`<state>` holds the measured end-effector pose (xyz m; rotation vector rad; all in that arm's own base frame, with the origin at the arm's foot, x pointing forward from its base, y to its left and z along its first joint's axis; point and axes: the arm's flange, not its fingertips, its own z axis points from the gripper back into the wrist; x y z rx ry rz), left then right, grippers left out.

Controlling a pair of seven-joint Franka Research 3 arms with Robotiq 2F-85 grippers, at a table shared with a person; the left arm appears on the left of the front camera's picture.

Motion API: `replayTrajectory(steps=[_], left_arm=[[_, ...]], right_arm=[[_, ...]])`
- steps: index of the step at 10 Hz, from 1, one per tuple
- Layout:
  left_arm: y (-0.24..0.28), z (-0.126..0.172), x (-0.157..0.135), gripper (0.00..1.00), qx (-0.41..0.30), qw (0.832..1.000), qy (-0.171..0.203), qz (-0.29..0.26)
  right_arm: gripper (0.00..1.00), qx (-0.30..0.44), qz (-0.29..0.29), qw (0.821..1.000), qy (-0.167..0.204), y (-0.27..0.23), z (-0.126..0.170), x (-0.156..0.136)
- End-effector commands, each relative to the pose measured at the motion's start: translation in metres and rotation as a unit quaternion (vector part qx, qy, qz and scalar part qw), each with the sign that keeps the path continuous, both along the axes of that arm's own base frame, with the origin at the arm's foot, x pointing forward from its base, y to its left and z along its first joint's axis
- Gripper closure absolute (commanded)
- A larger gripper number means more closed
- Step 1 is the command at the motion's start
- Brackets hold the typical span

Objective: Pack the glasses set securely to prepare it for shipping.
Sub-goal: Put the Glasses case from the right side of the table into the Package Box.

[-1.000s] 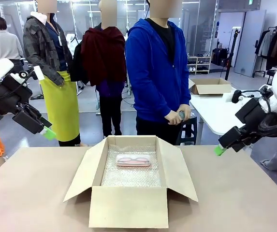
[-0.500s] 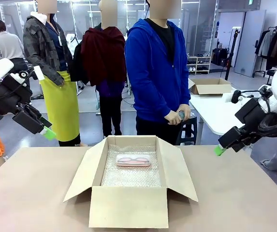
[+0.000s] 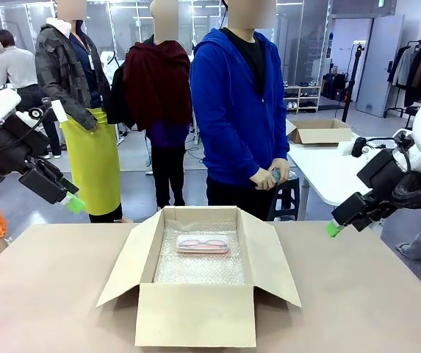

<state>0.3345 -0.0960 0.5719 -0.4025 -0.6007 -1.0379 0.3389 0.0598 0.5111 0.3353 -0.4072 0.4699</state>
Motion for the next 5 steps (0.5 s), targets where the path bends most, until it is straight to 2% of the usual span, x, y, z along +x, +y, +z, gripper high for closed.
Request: replayTrajectory(steps=[1, 5], left_arm=[[0.0028, 0.0022, 0.0008, 0.00, -0.008, 1.000, -0.002, -0.012], [0.0028, 0.0022, 0.0008, 0.00, -0.008, 1.000, -0.002, -0.012]], right_arm=[[0.00, -0.002, 0.007, 1.000, -0.009, -0.0002, 0.0009, 0.0013], [0.00, -0.002, 0.007, 1.000, -0.009, -0.0002, 0.0009, 0.0013]])
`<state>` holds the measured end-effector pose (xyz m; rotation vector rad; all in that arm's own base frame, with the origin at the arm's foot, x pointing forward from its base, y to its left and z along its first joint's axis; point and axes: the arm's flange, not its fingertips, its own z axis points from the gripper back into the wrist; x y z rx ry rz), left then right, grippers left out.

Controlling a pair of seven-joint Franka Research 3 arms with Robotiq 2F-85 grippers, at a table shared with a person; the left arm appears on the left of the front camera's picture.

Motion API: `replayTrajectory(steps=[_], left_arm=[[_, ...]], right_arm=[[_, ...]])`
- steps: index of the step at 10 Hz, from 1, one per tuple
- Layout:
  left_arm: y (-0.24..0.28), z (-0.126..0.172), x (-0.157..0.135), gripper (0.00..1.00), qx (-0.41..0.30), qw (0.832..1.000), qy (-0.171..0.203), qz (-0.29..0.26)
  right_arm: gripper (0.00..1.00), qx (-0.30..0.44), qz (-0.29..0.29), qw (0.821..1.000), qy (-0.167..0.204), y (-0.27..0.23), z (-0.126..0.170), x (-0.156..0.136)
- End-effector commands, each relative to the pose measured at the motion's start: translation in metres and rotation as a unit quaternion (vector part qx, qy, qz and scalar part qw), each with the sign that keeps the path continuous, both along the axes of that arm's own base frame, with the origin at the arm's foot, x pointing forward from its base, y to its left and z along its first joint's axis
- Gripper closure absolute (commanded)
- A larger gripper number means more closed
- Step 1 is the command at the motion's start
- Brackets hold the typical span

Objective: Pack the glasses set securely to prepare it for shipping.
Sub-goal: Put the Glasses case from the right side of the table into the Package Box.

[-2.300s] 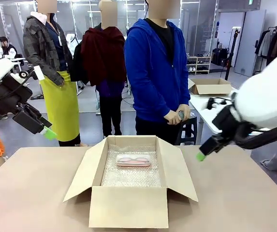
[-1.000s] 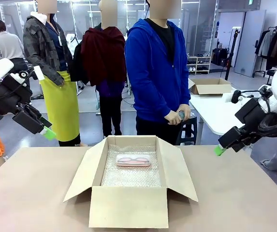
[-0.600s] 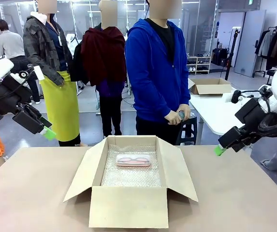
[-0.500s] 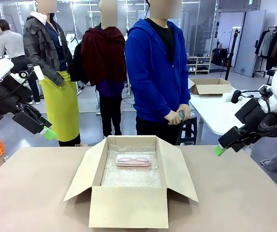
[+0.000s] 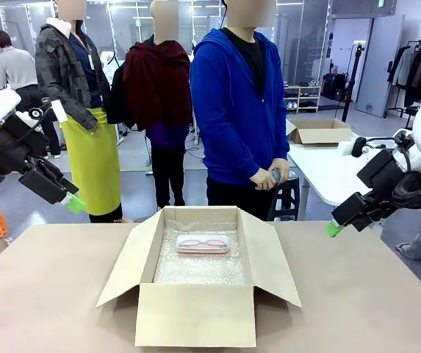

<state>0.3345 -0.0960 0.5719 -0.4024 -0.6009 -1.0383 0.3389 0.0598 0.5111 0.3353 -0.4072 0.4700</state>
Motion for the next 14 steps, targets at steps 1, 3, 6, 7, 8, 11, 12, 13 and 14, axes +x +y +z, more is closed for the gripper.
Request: replayTrajectory(steps=[1, 3, 6, 7, 8, 11, 12, 13, 14], left_arm=[[0.0028, 0.0022, 0.0008, 0.00, -0.008, 1.000, -0.002, -0.012], [0.0028, 0.0022, 0.0008, 0.00, -0.008, 1.000, -0.002, -0.012], [0.0028, 0.0022, 0.0008, 0.00, -0.008, 1.000, -0.002, -0.012], [0.0028, 0.0022, 0.0008, 0.00, -0.008, 1.000, -0.002, -0.012], [0.0028, 0.0022, 0.0008, 0.00, -0.008, 1.000, -0.002, -0.012], [0.0028, 0.0022, 0.0008, 0.00, -0.008, 1.000, -0.002, -0.012], [0.0028, 0.0022, 0.0008, 0.00, -0.008, 1.000, -0.002, -0.012], [0.0028, 0.0022, 0.0008, 0.00, -0.008, 1.000, -0.002, -0.012], [0.0028, 0.0022, 0.0008, 0.00, -0.008, 1.000, -0.002, -0.012]], right_arm=[[0.00, -0.002, 0.007, 1.000, -0.009, -0.0002, 0.0009, 0.0013], [0.00, -0.002, 0.007, 1.000, -0.009, -0.0002, 0.0009, 0.0013], [0.00, -0.002, 0.007, 1.000, -0.009, -0.0002, 0.0009, 0.0013], [0.00, -0.002, 0.007, 1.000, -0.009, -0.0002, 0.0009, 0.0013], [0.00, -0.002, 0.007, 1.000, -0.009, -0.0002, 0.0009, 0.0013], [0.00, -0.002, 0.007, 1.000, -0.009, -0.0002, 0.0009, 0.0013], [0.00, -0.002, 0.007, 1.000, -0.009, -0.0002, 0.0009, 0.0013], [0.00, -0.002, 0.007, 1.000, -0.009, -0.0002, 0.0009, 0.0013], [0.00, -0.002, 0.007, 1.000, -0.009, -0.0002, 0.0009, 0.0013]])
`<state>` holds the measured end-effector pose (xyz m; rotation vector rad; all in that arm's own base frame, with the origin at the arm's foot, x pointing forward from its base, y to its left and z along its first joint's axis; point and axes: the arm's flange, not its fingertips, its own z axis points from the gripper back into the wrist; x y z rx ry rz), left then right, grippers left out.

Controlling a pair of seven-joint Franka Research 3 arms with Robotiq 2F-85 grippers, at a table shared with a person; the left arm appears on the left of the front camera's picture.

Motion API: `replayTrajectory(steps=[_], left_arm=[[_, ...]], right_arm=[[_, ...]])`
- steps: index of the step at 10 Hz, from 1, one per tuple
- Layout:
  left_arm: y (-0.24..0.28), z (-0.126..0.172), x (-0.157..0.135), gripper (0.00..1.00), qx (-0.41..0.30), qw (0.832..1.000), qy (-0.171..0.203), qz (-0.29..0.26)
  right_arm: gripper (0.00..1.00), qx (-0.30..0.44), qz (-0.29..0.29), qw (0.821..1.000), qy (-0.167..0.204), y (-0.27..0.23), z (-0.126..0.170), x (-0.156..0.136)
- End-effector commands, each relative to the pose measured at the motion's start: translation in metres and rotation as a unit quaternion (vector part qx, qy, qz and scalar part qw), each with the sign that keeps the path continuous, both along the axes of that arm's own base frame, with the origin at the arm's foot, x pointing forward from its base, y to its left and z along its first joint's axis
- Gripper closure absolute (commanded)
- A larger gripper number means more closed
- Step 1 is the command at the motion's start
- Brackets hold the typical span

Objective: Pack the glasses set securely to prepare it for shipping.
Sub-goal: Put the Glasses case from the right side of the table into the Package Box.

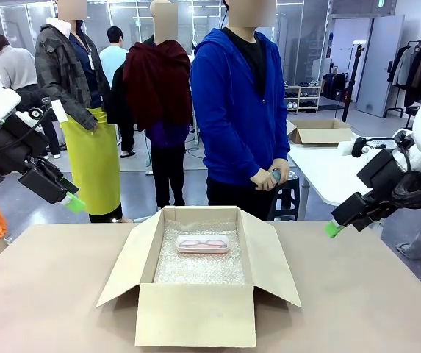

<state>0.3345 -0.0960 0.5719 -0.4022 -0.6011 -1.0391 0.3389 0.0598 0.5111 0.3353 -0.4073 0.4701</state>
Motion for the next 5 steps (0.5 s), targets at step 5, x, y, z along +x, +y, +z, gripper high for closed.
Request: replayTrajectory(steps=[5], left_arm=[[0.0028, 0.0022, 0.0008, 0.00, -0.009, 1.000, -0.002, -0.012]], right_arm=[[0.00, -0.002, 0.007, 1.000, -0.009, -0.0002, 0.0009, 0.0013]])
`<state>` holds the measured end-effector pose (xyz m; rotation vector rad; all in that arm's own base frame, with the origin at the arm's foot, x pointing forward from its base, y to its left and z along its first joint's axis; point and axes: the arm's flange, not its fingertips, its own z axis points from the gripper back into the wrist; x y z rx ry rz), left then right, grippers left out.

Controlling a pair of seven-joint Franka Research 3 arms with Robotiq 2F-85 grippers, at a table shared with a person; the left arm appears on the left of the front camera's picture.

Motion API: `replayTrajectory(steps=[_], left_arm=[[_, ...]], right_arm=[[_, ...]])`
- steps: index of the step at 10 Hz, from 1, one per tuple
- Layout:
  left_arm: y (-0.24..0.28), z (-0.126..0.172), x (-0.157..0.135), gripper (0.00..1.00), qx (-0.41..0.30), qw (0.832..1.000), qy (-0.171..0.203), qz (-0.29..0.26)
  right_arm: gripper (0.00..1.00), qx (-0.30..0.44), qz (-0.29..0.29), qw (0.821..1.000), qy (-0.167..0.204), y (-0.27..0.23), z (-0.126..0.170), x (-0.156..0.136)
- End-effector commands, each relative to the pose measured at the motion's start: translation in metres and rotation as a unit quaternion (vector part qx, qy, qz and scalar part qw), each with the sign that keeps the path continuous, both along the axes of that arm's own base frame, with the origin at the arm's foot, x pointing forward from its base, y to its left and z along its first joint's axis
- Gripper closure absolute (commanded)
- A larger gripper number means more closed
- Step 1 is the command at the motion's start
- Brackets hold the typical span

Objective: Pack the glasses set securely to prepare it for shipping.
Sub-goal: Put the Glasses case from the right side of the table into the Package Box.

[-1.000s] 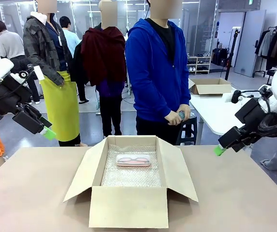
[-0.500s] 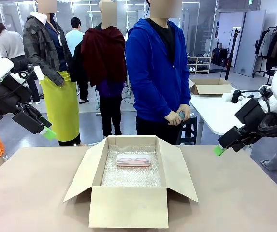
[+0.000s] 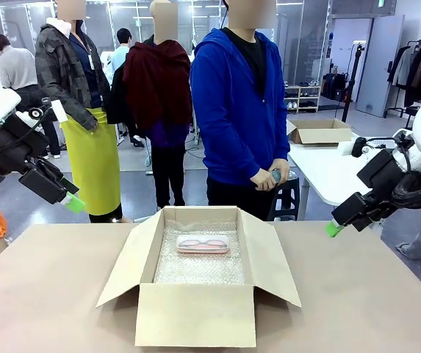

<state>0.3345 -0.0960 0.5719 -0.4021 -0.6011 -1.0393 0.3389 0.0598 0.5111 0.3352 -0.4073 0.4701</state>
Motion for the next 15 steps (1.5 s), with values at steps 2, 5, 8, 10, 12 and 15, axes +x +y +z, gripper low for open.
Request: replayTrajectory(steps=[2, 5, 8, 10, 12, 15], left_arm=[[0.0028, 0.0022, 0.0008, 0.00, -0.009, 1.000, -0.002, -0.012], [0.0028, 0.0022, 0.0008, 0.00, -0.009, 1.000, -0.002, -0.012], [0.0028, 0.0022, 0.0008, 0.00, -0.009, 1.000, -0.002, -0.012], [0.0028, 0.0022, 0.0008, 0.00, -0.009, 1.000, -0.002, -0.012], [0.0028, 0.0022, 0.0008, 0.00, -0.009, 1.000, -0.002, -0.012], [0.0028, 0.0022, 0.0008, 0.00, -0.009, 1.000, -0.002, -0.012]], right_arm=[[0.00, -0.002, 0.007, 1.000, -0.009, -0.0002, 0.0009, 0.0013], [0.00, -0.002, 0.007, 1.000, -0.009, -0.0002, 0.0009, 0.0013], [0.00, -0.002, 0.007, 1.000, -0.009, -0.0002, 0.0009, 0.0013], [0.00, -0.002, 0.007, 1.000, -0.009, -0.0002, 0.0009, 0.0013], [0.00, -0.002, 0.007, 1.000, -0.009, -0.0002, 0.0009, 0.0013], [0.00, -0.002, 0.007, 1.000, -0.009, -0.0002, 0.0009, 0.0013]])
